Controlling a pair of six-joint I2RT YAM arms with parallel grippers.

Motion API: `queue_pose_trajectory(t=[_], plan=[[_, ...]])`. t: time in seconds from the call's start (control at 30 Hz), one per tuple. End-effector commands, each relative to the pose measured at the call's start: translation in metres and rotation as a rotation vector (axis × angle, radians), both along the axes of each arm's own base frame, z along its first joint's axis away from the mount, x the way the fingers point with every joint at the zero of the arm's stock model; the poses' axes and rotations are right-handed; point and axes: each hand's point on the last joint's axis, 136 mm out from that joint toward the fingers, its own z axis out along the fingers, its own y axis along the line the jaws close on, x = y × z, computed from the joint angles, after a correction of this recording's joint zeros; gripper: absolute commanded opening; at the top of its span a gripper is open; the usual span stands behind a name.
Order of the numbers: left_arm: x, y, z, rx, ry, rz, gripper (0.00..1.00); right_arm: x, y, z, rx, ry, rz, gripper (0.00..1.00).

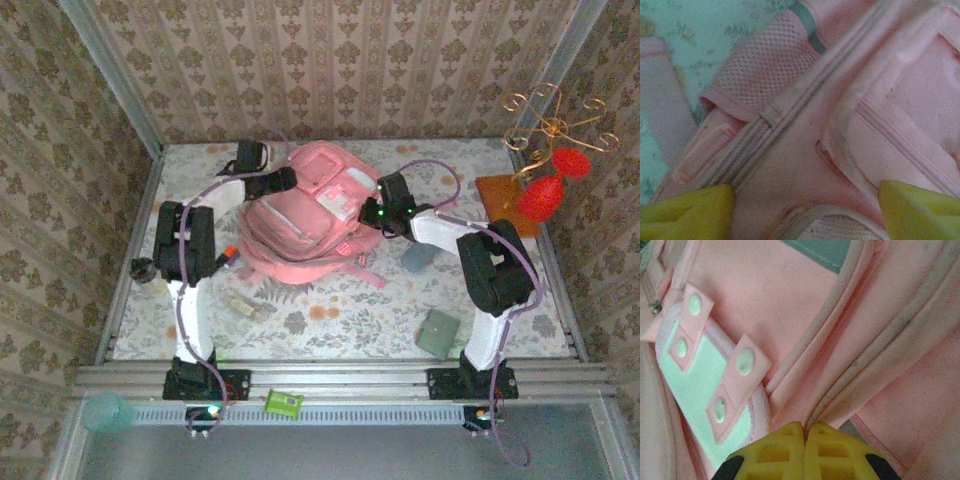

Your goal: Pack books, pencil case, and school supplies into a backpack

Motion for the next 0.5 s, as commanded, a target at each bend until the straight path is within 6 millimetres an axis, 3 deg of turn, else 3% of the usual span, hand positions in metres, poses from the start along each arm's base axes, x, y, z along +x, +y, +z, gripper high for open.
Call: queue_pose_trajectory(t=[0.0,0.2,0.33,0.47], plan=[[0.015,0.001,0.009,0.014,-0.009,-0.024,0.78,0.0,0.01,0.026,0.023,-0.068,0.011,0.01],[0.009,0.014,0.023,0.015,-0.048,0.002,0.8,0.001,-0.029,0.035,-0.066,-0.087,-0.049,0.0],[-0.001,0.047,0.038,0.022,-0.068,0.07,0.8,0.0,-0.044,0.038,-0.124,-0.104,-0.084,0.0],[-0.026,0.072,0.049,0.018,-0.089,0.131,0.8,0.007,-0.055,0.038,-0.128,-0.12,-0.133,0.0]])
